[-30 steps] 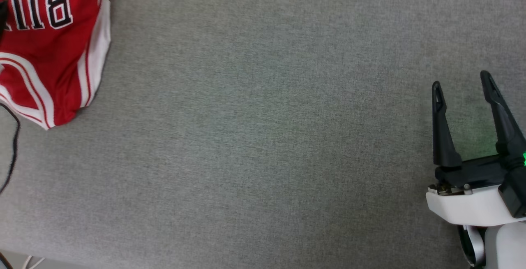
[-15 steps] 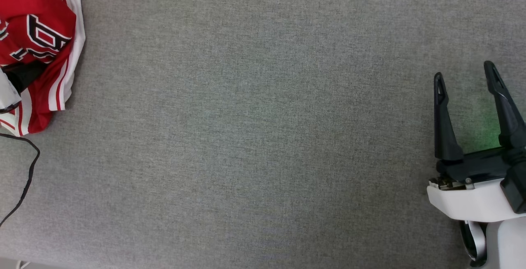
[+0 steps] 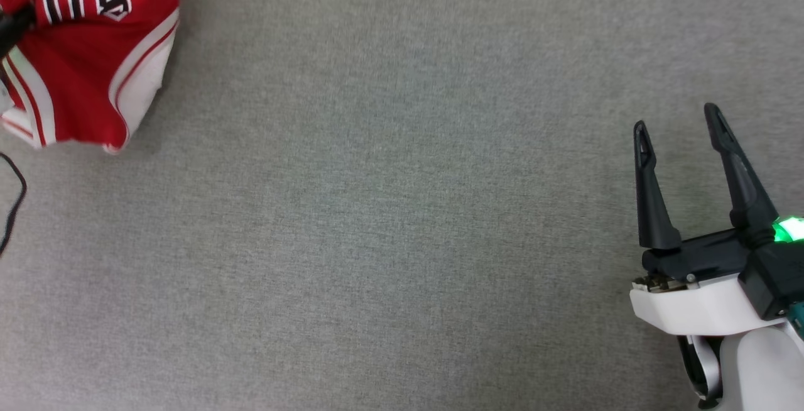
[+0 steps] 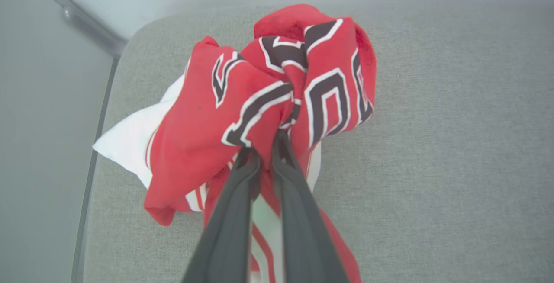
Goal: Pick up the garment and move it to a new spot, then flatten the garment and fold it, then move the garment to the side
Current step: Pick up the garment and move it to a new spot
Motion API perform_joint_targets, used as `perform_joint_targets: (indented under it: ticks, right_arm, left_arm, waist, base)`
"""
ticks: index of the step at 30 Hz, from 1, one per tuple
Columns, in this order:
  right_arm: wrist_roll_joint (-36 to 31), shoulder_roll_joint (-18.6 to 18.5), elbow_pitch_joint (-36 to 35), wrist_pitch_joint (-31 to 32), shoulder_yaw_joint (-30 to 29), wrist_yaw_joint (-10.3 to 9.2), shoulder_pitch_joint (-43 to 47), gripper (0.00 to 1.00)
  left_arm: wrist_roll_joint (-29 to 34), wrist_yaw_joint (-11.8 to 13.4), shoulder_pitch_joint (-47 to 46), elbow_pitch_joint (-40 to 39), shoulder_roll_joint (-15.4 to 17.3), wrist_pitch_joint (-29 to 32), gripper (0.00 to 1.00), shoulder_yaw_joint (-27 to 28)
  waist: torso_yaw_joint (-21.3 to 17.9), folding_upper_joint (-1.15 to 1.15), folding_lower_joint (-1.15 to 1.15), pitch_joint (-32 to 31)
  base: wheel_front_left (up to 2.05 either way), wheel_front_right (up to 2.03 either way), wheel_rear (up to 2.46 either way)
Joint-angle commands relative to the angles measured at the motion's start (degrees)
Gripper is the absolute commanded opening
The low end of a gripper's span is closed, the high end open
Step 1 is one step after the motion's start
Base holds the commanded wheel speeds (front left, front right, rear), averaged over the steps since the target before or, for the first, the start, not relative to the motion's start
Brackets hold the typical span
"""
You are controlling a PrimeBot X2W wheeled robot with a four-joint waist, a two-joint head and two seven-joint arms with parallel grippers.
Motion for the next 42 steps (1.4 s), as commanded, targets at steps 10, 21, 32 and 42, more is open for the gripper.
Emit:
perform_joint_targets:
  ticks: [10, 21, 32, 42]
  right_arm:
    - [3.63, 0.49, 1.70, -0.12, 1.06, -0.02, 1.36, 1.00]
    - [6.78, 0.50, 2.54, -0.12, 1.37, -0.02, 2.61, 1.00]
    - [8.63, 0.50, 3.14, -0.12, 1.48, -0.02, 3.25, 1.00]
    - [8.27, 0.51, 3.73, -0.12, 1.56, -0.02, 2.99, 1.00]
  left_arm:
    - [4.26, -0.01, -10.54, -10.26, -0.59, 0.80, 0.00, -5.19]
    - [7.61, -0.01, -18.31, -19.56, -6.57, 3.53, 0.00, -11.97]
    - [8.59, -0.01, -10.57, -26.24, -12.59, 1.81, 0.00, -21.47]
    - [9.89, -0.01, 1.02, -20.50, -17.24, -1.23, 0.00, -33.14]
  waist:
    - [-5.03, 0.00, 0.00, -7.80]
    - [-13.76, 0.00, 0.00, -11.13]
    - [-19.32, 0.00, 0.00, -11.84]
    - [-20.05, 0.00, 0.00, -10.76]
  base:
    - [0.00, 0.00, 0.00]
    - [0.00, 0.00, 0.00]
    - [0.00, 0.00, 0.00]
    - [0.00, 0.00, 0.00]
